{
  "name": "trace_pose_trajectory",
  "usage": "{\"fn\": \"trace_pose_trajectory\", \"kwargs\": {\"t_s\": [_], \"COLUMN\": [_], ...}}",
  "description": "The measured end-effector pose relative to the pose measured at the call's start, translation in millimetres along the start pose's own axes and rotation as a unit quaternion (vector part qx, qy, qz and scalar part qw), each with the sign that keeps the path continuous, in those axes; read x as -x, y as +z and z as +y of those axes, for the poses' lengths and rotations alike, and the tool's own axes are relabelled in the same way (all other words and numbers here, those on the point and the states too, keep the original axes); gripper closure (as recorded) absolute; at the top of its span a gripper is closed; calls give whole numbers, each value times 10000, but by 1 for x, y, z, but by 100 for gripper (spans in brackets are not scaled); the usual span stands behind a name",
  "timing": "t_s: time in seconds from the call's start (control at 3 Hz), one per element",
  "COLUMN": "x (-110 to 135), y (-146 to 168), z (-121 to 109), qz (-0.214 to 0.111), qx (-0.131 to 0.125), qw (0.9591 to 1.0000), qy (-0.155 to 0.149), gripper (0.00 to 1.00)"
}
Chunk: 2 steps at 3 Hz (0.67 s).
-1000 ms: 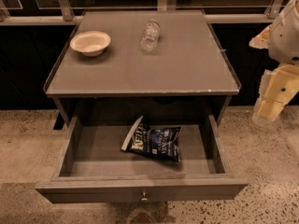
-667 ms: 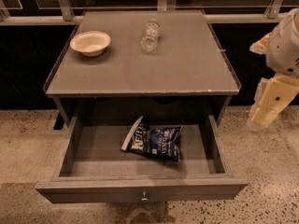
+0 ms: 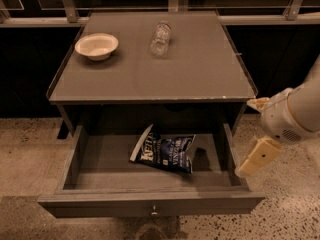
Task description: Pick blue chip bag from top drawer and place on counter
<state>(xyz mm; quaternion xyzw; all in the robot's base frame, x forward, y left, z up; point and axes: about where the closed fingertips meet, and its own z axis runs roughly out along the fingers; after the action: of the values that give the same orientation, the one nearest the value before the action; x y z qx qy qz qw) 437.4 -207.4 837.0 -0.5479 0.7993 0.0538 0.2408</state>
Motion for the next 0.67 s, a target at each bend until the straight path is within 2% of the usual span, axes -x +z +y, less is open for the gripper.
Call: {"fn": "trace_pose_trajectory", "kwargs": {"t_s": [0.33, 0.67], "x": [6, -5], "y": [4, 20], "z": [-18, -10], "qz": [-184, -285], "qx": [-325, -138], "qw": [9993, 9992], "qy": [33, 246], "gripper": [0, 0]}}
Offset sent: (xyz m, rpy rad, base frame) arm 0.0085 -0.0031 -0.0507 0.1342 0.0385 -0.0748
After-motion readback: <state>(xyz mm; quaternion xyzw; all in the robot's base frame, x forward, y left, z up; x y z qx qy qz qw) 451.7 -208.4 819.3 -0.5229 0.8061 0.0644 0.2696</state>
